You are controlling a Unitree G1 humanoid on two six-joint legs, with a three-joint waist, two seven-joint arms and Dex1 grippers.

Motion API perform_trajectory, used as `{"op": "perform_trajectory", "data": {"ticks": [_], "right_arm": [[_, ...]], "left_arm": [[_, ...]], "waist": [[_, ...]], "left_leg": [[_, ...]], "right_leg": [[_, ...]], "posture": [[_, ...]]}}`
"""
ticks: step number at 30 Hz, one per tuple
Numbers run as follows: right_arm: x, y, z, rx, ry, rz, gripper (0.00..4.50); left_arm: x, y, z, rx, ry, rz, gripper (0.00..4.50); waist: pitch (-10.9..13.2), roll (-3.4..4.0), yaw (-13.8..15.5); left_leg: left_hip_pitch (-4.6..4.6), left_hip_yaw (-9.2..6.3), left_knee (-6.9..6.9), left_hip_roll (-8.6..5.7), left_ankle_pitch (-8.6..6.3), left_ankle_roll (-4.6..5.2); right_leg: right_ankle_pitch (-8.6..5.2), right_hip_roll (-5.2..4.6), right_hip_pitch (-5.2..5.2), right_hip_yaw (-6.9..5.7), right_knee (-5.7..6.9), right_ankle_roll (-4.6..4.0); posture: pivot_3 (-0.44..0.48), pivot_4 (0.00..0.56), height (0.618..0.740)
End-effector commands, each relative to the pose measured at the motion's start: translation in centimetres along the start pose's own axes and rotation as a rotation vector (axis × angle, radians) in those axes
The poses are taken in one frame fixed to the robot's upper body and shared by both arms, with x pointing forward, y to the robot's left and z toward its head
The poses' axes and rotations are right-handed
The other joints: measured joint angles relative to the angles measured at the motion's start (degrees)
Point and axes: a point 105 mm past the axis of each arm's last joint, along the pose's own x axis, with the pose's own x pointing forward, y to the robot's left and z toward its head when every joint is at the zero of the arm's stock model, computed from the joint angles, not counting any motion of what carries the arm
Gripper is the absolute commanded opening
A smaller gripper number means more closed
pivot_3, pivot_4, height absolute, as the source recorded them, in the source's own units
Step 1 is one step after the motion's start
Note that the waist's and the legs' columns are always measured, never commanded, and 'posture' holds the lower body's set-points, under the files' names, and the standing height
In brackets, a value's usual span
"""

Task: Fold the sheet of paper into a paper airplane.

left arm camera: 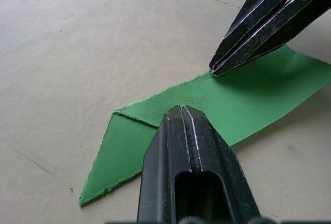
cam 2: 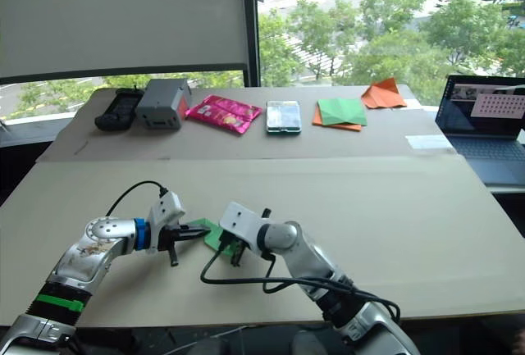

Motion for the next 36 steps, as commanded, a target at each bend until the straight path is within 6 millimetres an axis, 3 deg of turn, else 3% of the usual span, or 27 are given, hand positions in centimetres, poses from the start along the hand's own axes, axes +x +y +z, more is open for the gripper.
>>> {"op": "perform_trajectory", "data": {"ticks": [1, 26, 30, 36], "right_arm": [[-0.3, 2.1, -5.1, 0.064, 0.199, 0.069, 0.03], [-4.4, 4.3, -8.9, 0.069, 0.348, 0.105, 0.03], [-4.7, 3.7, -8.4, 0.075, 0.333, 0.082, 0.03], [-5.3, 1.6, -5.7, 0.035, 0.266, 0.026, 0.03]], "left_arm": [[-0.2, 0.2, -1.6, -0.016, 0.072, 0.023, 0.00], [-0.1, 0.2, -2.2, -0.004, 0.098, 0.025, 0.00], [0.1, 0.0, -2.0, 0.000, 0.092, 0.016, 0.00], [0.6, -0.2, -1.4, 0.011, 0.079, 0.004, 0.00]], "waist": [[-0.02, -0.01, 0.06], [-0.49, 0.03, 0.63], [-0.50, 0.00, 0.73], [-0.43, -0.07, 1.11]], "left_leg": [[0.00, 0.00, 0.00, 0.00, 0.00, 0.00], [-0.01, 0.02, 0.00, -0.05, -0.03, -0.05], [-0.02, 0.02, 0.00, -0.07, -0.06, -0.09], [-0.06, 0.02, 0.01, -0.08, -0.06, -0.10]], "right_leg": [[0.00, 0.00, 0.00, 0.00, 0.00, 0.00], [-0.11, -0.10, 0.01, -0.01, -0.12, 0.00], [-0.14, -0.13, 0.02, -0.01, -0.15, 0.02], [-0.14, -0.13, -0.02, 0.00, -0.15, 0.02]], "posture": [[0.000, 0.150, 0.740], [0.000, 0.150, 0.740], [0.000, 0.150, 0.740], [0.000, 0.150, 0.740]]}}
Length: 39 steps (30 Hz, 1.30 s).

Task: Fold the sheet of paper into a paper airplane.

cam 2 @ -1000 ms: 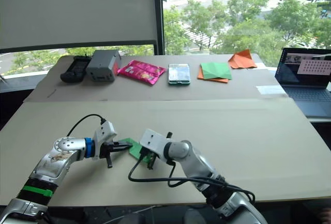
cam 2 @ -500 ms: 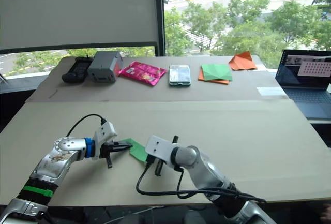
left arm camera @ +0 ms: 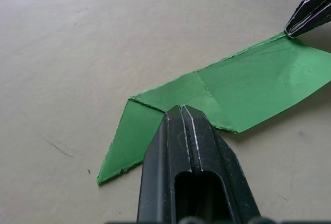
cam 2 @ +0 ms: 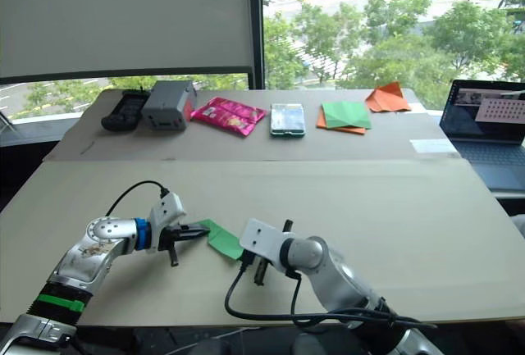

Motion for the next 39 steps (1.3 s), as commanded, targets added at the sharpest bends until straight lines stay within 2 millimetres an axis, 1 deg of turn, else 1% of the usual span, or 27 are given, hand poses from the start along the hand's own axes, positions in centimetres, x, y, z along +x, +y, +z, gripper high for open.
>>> {"op": "perform_trajectory", "data": {"ticks": [1, 3, 4, 6, 8, 11, 15, 17, 20, 23, 24, 26, 28, 30, 31, 33, 36, 39], "right_arm": [[-0.4, 0.3, -2.6, 0.077, 0.118, 0.034, 0.03], [-0.8, -0.4, -1.0, 0.081, 0.063, 0.016, 0.03], [-0.9, -0.9, 0.5, 0.085, 0.000, -0.001, 0.03], [-1.0, -1.5, 2.9, 0.094, -0.094, -0.022, 0.03], [-0.9, -1.8, 4.2, 0.105, -0.144, -0.039, 0.03], [-0.7, -2.1, 4.5, 0.120, -0.158, -0.059, 0.03], [-1.1, -3.1, 4.2, 0.107, -0.149, -0.100, 0.03], [-1.3, -3.1, 4.5, 0.111, -0.167, -0.096, 0.03], [-1.2, -3.7, 4.6, 0.082, -0.152, -0.124, 0.03], [-1.6, -4.2, 4.9, 0.080, -0.150, -0.123, 0.03], [-1.9, -4.2, 5.2, 0.072, -0.157, -0.120, 0.03], [-2.2, -3.8, 6.7, 0.081, -0.226, -0.086, 0.03], [-1.6, -3.0, 7.7, 0.095, -0.258, -0.054, 0.03], [-0.5, -2.0, 7.8, 0.099, -0.251, -0.025, 0.03], [0.0, -1.7, 7.8, 0.130, -0.256, -0.013, 0.03], [0.8, -1.3, 7.4, 0.167, -0.247, 0.001, 0.03], [1.7, -0.8, 5.8, 0.189, -0.206, 0.011, 0.03], [2.5, -0.1, 3.7, 0.224, -0.151, 0.026, 0.03]], "left_arm": [[0.4, -0.4, -1.3, -0.018, 0.061, -0.012, 0.00], [0.4, -0.4, -1.3, -0.017, 0.061, -0.013, 0.00], [0.4, -0.4, -1.3, -0.017, 0.061, -0.013, 0.00], [0.4, -0.4, -1.3, -0.017, 0.061, -0.013, 0.00], [0.4, -0.4, -1.3, -0.016, 0.061, -0.015, 0.00], [0.4, -0.5, -1.2, -0.014, 0.060, -0.016, 0.00], [0.3, -0.5, -1.1, -0.014, 0.060, -0.014, 0.00], [0.2, -0.5, -1.1, -0.013, 0.062, -0.012, 0.00], [0.2, -0.5, -1.1, -0.015, 0.064, -0.015, 0.00], [0.4, -0.6, -1.1, -0.015, 0.065, -0.017, 0.00], [0.4, -0.6, -1.1, -0.015, 0.064, -0.018, 0.00], [0.4, -0.6, -1.0, -0.015, 0.063, -0.018, 0.00], [0.4, -0.6, -1.0, -0.016, 0.062, -0.017, 0.00], [0.3, -0.6, -1.0, -0.015, 0.064, -0.017, 0.00], [0.3, -0.6, -1.0, -0.016, 0.064, -0.017, 0.00], [0.3, -0.7, -1.1, -0.016, 0.064, -0.017, 0.00], [0.3, -0.7, -1.0, -0.017, 0.063, -0.016, 0.00], [0.2, -0.6, -1.0, -0.020, 0.061, -0.010, 0.00]], "waist": [[0.04, -0.04, 0.22], [0.16, -0.19, 0.34], [0.23, -0.22, 0.39], [0.39, -0.24, 0.37], [0.57, -0.19, 0.19], [0.63, -0.11, -0.09], [0.66, -0.16, -0.11], [0.67, -0.18, -0.20], [0.70, -0.14, -0.54], [0.75, -0.09, -0.77], [0.75, -0.09, -0.76], [0.76, -0.10, -0.77], [0.76, -0.11, -0.83], [0.76, -0.09, -0.96], [0.76, -0.09, -0.96], [0.76, -0.10, -0.94], [0.78, -0.12, -0.84], [0.79, -0.17, -0.85]], "left_leg": [[0.00, 0.00, 0.00, 0.00, 0.00, 0.00], [0.00, 0.00, 0.00, 0.01, 0.00, 0.00], [0.00, 0.00, 0.00, 0.01, -0.02, -0.04], [-0.01, 0.00, 0.00, 0.01, -0.08, -0.13], [-0.01, 0.00, -0.01, 0.01, -0.08, -0.13], [-0.01, -0.01, -0.02, 0.02, -0.06, -0.09], [-0.05, -0.01, 0.00, 0.01, 0.01, 0.01], [-0.06, -0.01, 0.00, 0.00, 0.01, 0.01], [-0.04, -0.01, -0.02, 0.02, 0.01, 0.01], [-0.03, -0.01, -0.03, 0.02, 0.01, 0.01], [-0.03, -0.01, -0.03, 0.02, 0.01, 0.02], [-0.04, -0.02, -0.03, 0.01, 0.01, 0.02], [-0.04, -0.02, -0.02, 0.01, 0.01, 0.02], [-0.03, -0.03, -0.04, 0.02, 0.01, 0.02], [-0.02, -0.03, -0.06, 0.02, 0.01, 0.02], [-0.02, -0.03, -0.07, 0.02, 0.01, 0.02], [-0.04, -0.03, -0.04, 0.01, 0.01, 0.02], [-0.04, -0.03, -0.04, 0.01, 0.01, 0.02]], "right_leg": [[0.00, 0.00, -0.01, 0.00, 0.00, 0.00], [0.00, 0.00, -0.02, -0.01, 0.01, 0.00], [0.00, 0.00, -0.03, 0.00, 0.01, 0.00], [0.00, 0.01, -0.05, 0.00, 0.02, 0.00], [0.00, 0.02, -0.08, 0.00, 0.05, 0.00], [0.01, 0.03, -0.08, -0.01, 0.07, 0.01], [0.02, 0.01, -0.06, 0.00, 0.03, 0.01], [0.02, 0.01, -0.07, 0.01, 0.02, 0.02], [0.02, 0.02, -0.08, -0.01, 0.06, 0.02], [0.02, 0.02, -0.08, -0.01, 0.06, 0.02], [0.02, 0.02, -0.08, -0.01, 0.06, 0.02], [0.02, 0.02, -0.07, -0.01, 0.05, 0.02], [0.03, 0.02, -0.06, 0.00, 0.06, 0.03], [0.03, 0.04, -0.07, -0.01, 0.07, 0.03], [0.03, 0.04, -0.08, -0.01, 0.08, 0.03], [0.03, 0.04, -0.07, -0.01, 0.08, 0.03], [0.03, 0.02, -0.06, -0.01, 0.06, 0.02], [0.03, 0.02, -0.05, 0.00, 0.05, 0.02]], "posture": [[0.000, 0.150, 0.740], [0.000, 0.150, 0.740], [0.000, 0.150, 0.740], [0.000, 0.150, 0.740], [0.000, 0.150, 0.740], [0.000, 0.150, 0.740], [0.000, 0.150, 0.740], [0.000, 0.150, 0.740], [0.000, 0.150, 0.740], [0.000, 0.150, 0.740], [0.000, 0.150, 0.740], [0.000, 0.150, 0.740], [0.000, 0.150, 0.740], [0.000, 0.150, 0.740], [0.000, 0.150, 0.740], [0.000, 0.150, 0.740], [0.000, 0.150, 0.740], [0.000, 0.150, 0.740]]}}
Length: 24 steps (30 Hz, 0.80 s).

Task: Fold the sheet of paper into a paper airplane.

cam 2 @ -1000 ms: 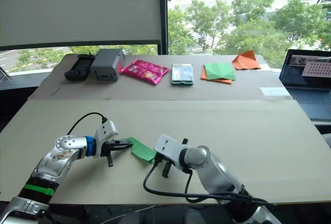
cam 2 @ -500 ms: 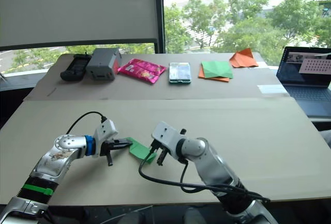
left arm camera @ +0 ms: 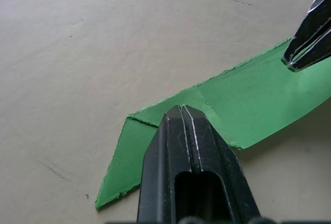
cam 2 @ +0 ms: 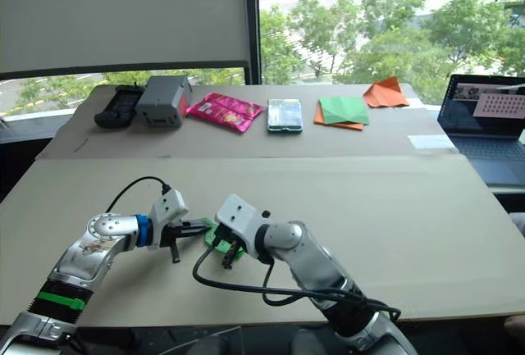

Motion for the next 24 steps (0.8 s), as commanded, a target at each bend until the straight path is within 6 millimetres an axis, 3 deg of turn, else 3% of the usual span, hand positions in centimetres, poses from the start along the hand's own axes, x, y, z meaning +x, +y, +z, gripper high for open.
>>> {"op": "perform_trajectory", "data": {"ticks": [1, 6, 9, 11, 15, 24], "right_arm": [[0.3, 0.3, -1.5, 0.017, 0.023, 0.014, 0.03], [0.7, 0.5, -4.4, 0.050, 0.119, 0.013, 0.03], [1.0, 0.7, -4.9, 0.051, 0.133, 0.020, 0.03], [1.0, 0.6, -5.0, 0.045, 0.138, 0.020, 0.03], [1.2, 0.6, -4.9, 0.041, 0.137, 0.016, 0.03], [1.3, 0.5, -4.6, 0.036, 0.135, 0.010, 0.03]], "left_arm": [[0.2, -0.7, -1.7, -0.043, 0.062, -0.016, 0.00], [-0.4, -0.2, -0.5, -0.093, 0.000, -0.015, 0.00], [-0.9, 0.5, 1.8, -0.168, -0.102, -0.028, 0.00], [-0.7, 0.4, 2.2, -0.172, -0.112, -0.042, 0.00], [0.3, 0.1, 2.1, -0.168, -0.100, -0.062, 0.00], [2.1, -0.3, -0.4, -0.097, 0.001, -0.061, 0.00]], "waist": [[0.00, 0.02, -0.12], [-0.08, 0.11, -0.33], [-0.04, 0.01, -0.50], [0.01, -0.05, -0.56], [-0.03, -0.10, -1.05], [-0.15, -0.03, -1.41]], "left_leg": [[0.00, 0.00, 0.00, 0.00, 0.00, 0.00], [0.11, 0.00, -0.08, 0.02, 0.00, 0.00], [0.10, 0.00, -0.07, 0.02, 0.00, 0.00], [0.09, -0.02, -0.07, 0.03, 0.00, 0.00], [0.09, -0.02, -0.07, 0.03, 0.00, 0.00], [0.11, -0.04, -0.07, 0.02, 0.00, 0.01]], "right_leg": [[0.00, 0.00, -0.01, 0.00, 0.00, 0.00], [0.00, 0.03, 0.00, 0.00, 0.04, -0.01], [0.00, 0.03, -0.01, 0.00, 0.04, -0.01], [0.00, 0.04, -0.02, -0.03, 0.04, 0.00], [0.00, 0.05, 0.01, -0.02, 0.04, 0.00], [0.01, 0.07, 0.04, -0.01, 0.05, 0.00]], "posture": [[0.000, 0.150, 0.740], [0.000, 0.150, 0.740], [0.000, 0.150, 0.740], [0.000, 0.150, 0.740], [0.000, 0.150, 0.740], [0.000, 0.150, 0.740]]}}
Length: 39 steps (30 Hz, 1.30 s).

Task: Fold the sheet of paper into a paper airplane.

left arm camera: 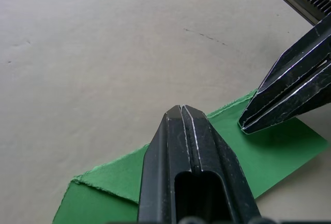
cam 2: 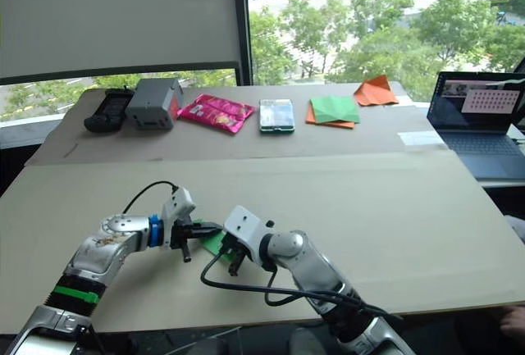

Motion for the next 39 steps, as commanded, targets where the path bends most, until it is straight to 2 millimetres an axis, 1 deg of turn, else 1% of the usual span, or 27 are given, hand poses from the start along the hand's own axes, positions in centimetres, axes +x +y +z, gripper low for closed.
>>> {"op": "perform_trajectory", "data": {"ticks": [1, 5, 11, 17, 21, 24, 27, 35, 39], "right_arm": [[0.4, 0.2, -3.0, 0.038, 0.119, -0.004, 0.03], [0.3, 0.0, -2.9, 0.033, 0.121, -0.010, 0.03], [0.3, -0.3, -2.9, 0.032, 0.126, -0.017, 0.03], [0.4, -0.4, -2.9, 0.031, 0.129, -0.017, 0.03], [0.4, -0.5, -2.7, 0.028, 0.128, -0.016, 0.03], [0.4, -0.5, -2.6, 0.027, 0.128, -0.016, 0.03], [0.4, -0.5, -2.6, 0.025, 0.128, -0.015, 0.03], [0.3, -0.5, -2.6, 0.024, 0.130, -0.015, 0.03], [0.3, -0.5, -2.7, 0.025, 0.133, -0.015, 0.03]], "left_arm": [[0.1, 0.7, -1.2, 0.028, 0.057, 0.037, 0.00], [-0.1, 0.9, -2.0, 0.034, 0.081, 0.042, 0.00], [-1.7, 1.6, -3.5, 0.005, 0.106, 0.079, 0.00], [-2.7, 2.0, -4.3, -0.016, 0.114, 0.110, 0.00], [-3.8, 2.7, -5.3, -0.040, 0.125, 0.158, 0.00], [-4.1, 3.3, -5.5, -0.051, 0.119, 0.188, 0.00], [-4.1, 3.7, -5.5, -0.060, 0.113, 0.202, 0.00], [-3.8, 3.4, -6.1, -0.069, 0.115, 0.196, 0.00], [-4.5, 4.0, -5.8, -0.065, 0.111, 0.222, 0.00]], "waist": [[-0.02, 0.01, 0.00], [-0.06, 0.06, 0.04], [-0.09, 0.11, -0.12], [-0.10, 0.11, -0.23], [-0.11, 0.12, -0.21], [-0.12, 0.15, -0.17], [-0.14, 0.16, -0.13], [-0.15, 0.18, -0.11], [-0.15, 0.19, -0.11]], "left_leg": [[0.01, 0.00, 0.00, 0.00, 0.00, 0.00], [0.02, 0.00, 0.00, 0.00, 0.00, 0.00], [0.04, -0.01, -0.01, 0.01, 0.00, 0.00], [0.15, -0.01, -0.04, 0.01, 0.00, 0.00], [0.29, -0.01, -0.14, 0.02, 0.00, 0.00], [0.33, 0.00, -0.18, 0.02, -0.01, -0.01], [0.34, 0.00, -0.19, 0.02, -0.01, -0.02], [0.34, 0.00, -0.21, 0.01, -0.01, -0.01], [0.34, 0.00, -0.21, 0.02, -0.01, -0.02]], "right_leg": [[0.00, 0.00, 0.01, 0.00, 0.00, 0.00], [0.00, 0.00, 0.00, 0.00, 0.01, 0.00], [0.00, 0.00, -0.01, 0.00, 0.03, 0.00], [0.00, 0.01, 0.01, 0.01, 0.06, 0.00], [0.00, 0.01, 0.02, 0.02, 0.05, -0.01], [-0.01, 0.01, 0.02, 0.02, 0.04, -0.02], [-0.01, 0.01, 0.02, 0.02, 0.05, -0.02], [-0.01, 0.01, 0.02, 0.02, 0.05, -0.02], [-0.01, 0.01, 0.02, 0.02, 0.04, -0.02]], "posture": [[0.000, 0.150, 0.740], [0.000, 0.150, 0.740], [0.000, 0.150, 0.740], [0.000, 0.150, 0.740], [0.000, 0.150, 0.740], [0.000, 0.150, 0.740], [0.000, 0.150, 0.740], [0.000, 0.150, 0.740], [0.000, 0.150, 0.740]]}}
